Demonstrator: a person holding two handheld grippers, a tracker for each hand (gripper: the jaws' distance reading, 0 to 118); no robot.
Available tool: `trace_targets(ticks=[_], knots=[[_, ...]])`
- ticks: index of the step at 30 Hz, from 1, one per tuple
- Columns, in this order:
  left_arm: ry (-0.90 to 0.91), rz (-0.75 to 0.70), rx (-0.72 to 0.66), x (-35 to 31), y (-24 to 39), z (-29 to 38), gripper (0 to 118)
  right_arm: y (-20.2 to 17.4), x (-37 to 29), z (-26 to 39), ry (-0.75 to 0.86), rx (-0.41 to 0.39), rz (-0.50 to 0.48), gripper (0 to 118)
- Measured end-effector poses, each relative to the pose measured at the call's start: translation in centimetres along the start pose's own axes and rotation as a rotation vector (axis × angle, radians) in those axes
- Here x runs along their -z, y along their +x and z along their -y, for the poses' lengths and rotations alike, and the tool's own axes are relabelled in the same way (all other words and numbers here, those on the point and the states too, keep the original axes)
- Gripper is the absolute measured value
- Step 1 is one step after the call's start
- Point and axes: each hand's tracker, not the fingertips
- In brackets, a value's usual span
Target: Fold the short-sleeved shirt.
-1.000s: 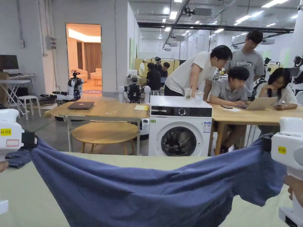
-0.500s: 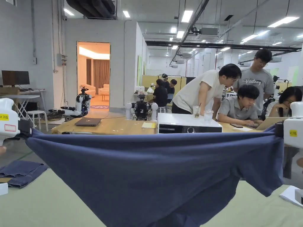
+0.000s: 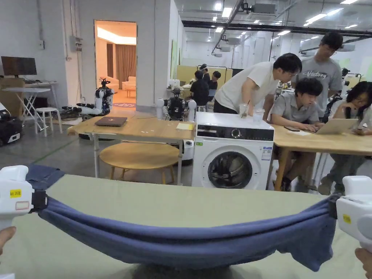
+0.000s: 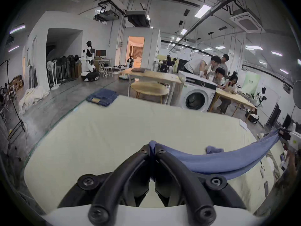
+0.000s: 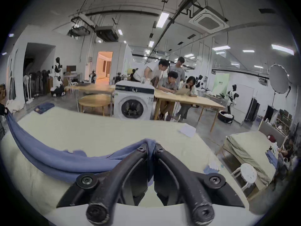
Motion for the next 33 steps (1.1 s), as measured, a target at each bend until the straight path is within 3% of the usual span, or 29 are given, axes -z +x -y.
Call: trace_targets(ticks=[13,21,22,23,25,26,28,33], knots=[[-0.121,-0.016,0.047,-5.9,-0.3,18.1,0,1.0,-6.2,14.8,-0.148,0.021,0.005,3],[-0.182,-0.031,0.002,-5.8,-1.7,22.3,0,-0.1,-7.1,18.1,-0.184,0.013,0.012,6],[-0.188,-0.029,-0.010,-5.7,-1.7,22.2,0,-0.2,-7.1,18.3,-0.164,0.018,0.004,8],[-0.191,-0.031,-0.017,-5.6,-1.8,22.2,3,-0.6,-7.4,18.3,-0.150,0.016,0.006,21],[-0.158,-0.060,0.010,-5.9,-1.3,21.7,21,-1.2,-7.8,18.1,-0.120,0.018,0.021,53],[-0.145,-0.089,0.036,-6.1,-1.0,21.3,33,-1.5,-8.0,17.9,-0.106,0.025,0.015,59],[-0.112,-0.108,0.064,-6.8,0.0,20.7,41,-2.5,-8.8,17.3,-0.062,0.033,0.005,59],[0.022,-0.058,0.077,-8.4,4.0,20.0,41,-6.2,-10.9,16.6,0.050,0.116,-0.048,59]])
